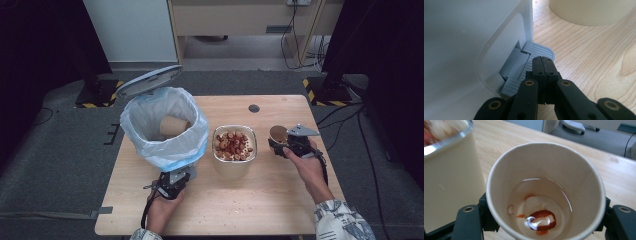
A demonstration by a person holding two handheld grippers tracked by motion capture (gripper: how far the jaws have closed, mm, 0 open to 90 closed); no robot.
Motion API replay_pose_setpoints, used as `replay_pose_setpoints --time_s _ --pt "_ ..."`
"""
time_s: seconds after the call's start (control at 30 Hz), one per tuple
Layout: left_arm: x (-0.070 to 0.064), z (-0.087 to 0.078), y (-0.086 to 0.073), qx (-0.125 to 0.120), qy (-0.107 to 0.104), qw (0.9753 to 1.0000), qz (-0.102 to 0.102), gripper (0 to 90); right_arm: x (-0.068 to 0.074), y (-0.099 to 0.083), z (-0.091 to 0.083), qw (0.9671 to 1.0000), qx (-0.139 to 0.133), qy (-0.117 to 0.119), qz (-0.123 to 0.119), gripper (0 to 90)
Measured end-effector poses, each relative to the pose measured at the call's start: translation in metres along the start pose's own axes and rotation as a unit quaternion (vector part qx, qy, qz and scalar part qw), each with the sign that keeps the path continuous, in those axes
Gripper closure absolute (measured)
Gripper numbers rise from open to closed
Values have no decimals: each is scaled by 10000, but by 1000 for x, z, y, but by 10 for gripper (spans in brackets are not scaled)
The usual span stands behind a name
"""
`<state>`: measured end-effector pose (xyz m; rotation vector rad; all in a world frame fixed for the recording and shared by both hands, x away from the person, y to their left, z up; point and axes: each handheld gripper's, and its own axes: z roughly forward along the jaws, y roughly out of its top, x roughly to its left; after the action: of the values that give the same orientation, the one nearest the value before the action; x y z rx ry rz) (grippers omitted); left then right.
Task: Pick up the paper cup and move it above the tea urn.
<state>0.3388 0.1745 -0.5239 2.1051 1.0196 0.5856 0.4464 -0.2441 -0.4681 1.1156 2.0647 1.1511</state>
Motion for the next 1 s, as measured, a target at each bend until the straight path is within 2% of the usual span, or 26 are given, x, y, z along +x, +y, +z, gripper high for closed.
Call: replay_pose_setpoints --time_s 0.17,0.27,1.0 --pt "0 0 0 -7 -16 10000 -12 893 1 15 -5 9999 -33 109 -123 307" --pt "0 0 0 12 -17 10000 -3 894 0 21 -6 9997 -15 87 -222 308" --pt "0 0 0 18 -7 10000 5 893 -6 47 -20 9996 -114 182 -191 304"
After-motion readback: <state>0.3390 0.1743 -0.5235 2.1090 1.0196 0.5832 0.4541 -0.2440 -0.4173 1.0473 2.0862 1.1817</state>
